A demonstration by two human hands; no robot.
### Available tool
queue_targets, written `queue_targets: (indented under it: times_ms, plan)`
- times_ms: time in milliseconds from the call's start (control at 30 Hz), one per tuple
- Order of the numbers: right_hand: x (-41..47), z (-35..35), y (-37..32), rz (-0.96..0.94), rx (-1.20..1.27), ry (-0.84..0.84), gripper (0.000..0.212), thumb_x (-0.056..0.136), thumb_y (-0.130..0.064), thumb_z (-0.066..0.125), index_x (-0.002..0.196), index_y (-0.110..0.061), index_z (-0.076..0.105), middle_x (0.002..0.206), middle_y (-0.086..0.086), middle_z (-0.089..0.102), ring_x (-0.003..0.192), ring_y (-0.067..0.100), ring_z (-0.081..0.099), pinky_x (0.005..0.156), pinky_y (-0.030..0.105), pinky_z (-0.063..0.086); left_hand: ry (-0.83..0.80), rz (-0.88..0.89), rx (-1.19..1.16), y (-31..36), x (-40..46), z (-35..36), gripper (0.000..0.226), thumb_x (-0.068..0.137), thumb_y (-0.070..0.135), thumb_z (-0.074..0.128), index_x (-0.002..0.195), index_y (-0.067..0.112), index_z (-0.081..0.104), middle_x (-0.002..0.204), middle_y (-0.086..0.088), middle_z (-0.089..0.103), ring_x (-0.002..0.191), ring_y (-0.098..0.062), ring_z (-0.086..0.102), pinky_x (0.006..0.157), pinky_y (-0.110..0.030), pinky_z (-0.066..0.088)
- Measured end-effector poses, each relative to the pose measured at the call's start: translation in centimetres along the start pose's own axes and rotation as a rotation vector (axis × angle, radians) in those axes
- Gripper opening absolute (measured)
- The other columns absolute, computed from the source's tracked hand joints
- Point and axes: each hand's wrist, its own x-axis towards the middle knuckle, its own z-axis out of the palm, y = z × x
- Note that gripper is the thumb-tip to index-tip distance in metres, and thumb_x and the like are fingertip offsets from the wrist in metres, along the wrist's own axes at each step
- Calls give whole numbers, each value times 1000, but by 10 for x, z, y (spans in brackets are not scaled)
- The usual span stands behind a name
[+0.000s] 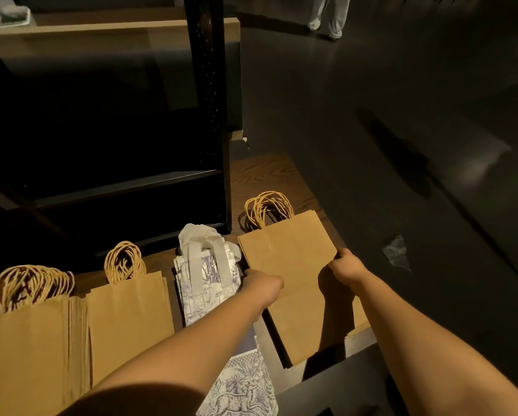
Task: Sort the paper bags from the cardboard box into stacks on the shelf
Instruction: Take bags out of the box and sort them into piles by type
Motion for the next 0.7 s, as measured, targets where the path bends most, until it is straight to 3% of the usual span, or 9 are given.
queue_targets:
  times_ms: [100, 133, 200, 333, 400, 500, 567, 633, 700]
  plan:
    - [-1, -2, 3, 1, 15, -15, 55, 96, -9, 46, 148, -12, 27, 144, 15, 42, 128, 32, 46, 104, 41, 45, -13, -15, -104, 4, 3, 0, 97, 76, 20, 59, 152, 9, -2, 135, -21, 51, 120, -36, 54, 94, -43, 49]
    - [-2, -2, 5, 8, 23, -10, 55, 96, -9, 46, 148, -11, 26, 143, 15, 43, 127, 32, 47, 103, 40, 45, 7, -12, -106, 5, 4, 0, 93, 82, 17, 56, 152, 10, -4, 138, -23, 48, 123, -37, 52, 99, -46, 45]
    - [-3, -3, 5, 10, 31, 25, 56, 96, -13, 48, 148, -12, 25, 138, 15, 46, 122, 31, 52, 99, 39, 48, 44, 10, -87, 8, 5, -2, 80, 86, 14, 54, 151, 6, 10, 141, -24, 46, 124, -38, 51, 101, -47, 44]
    - [-7, -3, -3, -92, -29, 196, 49, 91, -18, 54, 137, -14, 40, 120, 9, 55, 109, 29, 59, 99, 50, 48, 67, 81, -45, 21, -15, -17, 41, 90, 7, 52, 129, -6, 52, 127, -24, 57, 102, -29, 57, 82, -34, 51]
    - [-19, -4, -18, -201, -65, 253, 42, 92, -17, 56, 133, -14, 49, 125, 7, 54, 112, 25, 58, 92, 35, 51, -6, 147, 319, 29, -35, -32, 30, 92, 4, 52, 120, -5, 59, 115, -19, 60, 105, -31, 58, 79, -34, 49]
    - [-35, -2, -43, -350, -133, 265, 26, 94, -13, 55, 120, -15, 59, 117, 5, 59, 100, 15, 59, 79, 21, 50, 80, 312, 470, 31, -33, -53, 24, 88, 12, 50, 105, 1, 63, 83, -7, 57, 85, -25, 58, 55, -27, 39]
    - [-49, 3, -61, -413, -137, 229, 19, 95, -13, 54, 112, -16, 61, 106, 4, 63, 93, 14, 61, 78, 23, 53, 133, 384, 551, 33, -36, -65, 20, 87, 13, 50, 99, 4, 64, 85, -7, 61, 82, -23, 59, 60, -25, 41]
    - [-65, 8, -79, -473, -143, 202, 15, 95, -15, 55, 108, -18, 62, 99, 2, 64, 90, 14, 62, 79, 25, 54, 176, 432, 533, 31, -40, -78, 15, 88, 11, 48, 85, 10, 62, 73, -4, 53, 70, -19, 51, 59, -26, 39]
    - [-80, 14, -96, -540, -153, 198, 11, 95, -16, 56, 103, -21, 61, 92, -3, 63, 83, 10, 61, 71, 21, 53, 223, 473, 545, 32, -49, -94, 23, 88, 11, 44, 67, 19, 47, 65, -1, 45, 60, -18, 44, 55, -25, 36]
